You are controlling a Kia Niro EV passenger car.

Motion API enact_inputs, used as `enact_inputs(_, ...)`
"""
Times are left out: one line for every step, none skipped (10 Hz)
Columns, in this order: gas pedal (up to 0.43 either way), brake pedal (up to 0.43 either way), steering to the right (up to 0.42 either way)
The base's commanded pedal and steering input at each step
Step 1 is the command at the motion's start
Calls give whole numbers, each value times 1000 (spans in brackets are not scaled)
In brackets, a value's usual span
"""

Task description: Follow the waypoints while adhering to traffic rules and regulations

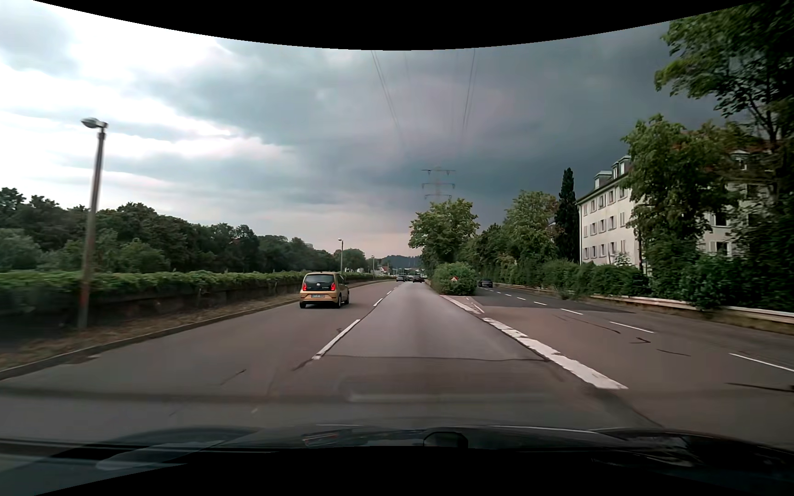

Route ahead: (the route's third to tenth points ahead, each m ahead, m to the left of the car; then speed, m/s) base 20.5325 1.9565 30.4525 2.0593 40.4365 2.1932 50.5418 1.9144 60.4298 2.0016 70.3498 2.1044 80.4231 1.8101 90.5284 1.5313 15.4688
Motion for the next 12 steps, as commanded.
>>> enact_inputs(87, 0, -2)
enact_inputs(87, 0, -2)
enact_inputs(87, 0, -2)
enact_inputs(87, 0, -2)
enact_inputs(87, 0, -2)
enact_inputs(87, 0, -2)
enact_inputs(87, 0, -2)
enact_inputs(87, 0, -2)
enact_inputs(87, 0, -2)
enact_inputs(87, 0, -2)
enact_inputs(87, 0, -1)
enact_inputs(87, 0, -1)
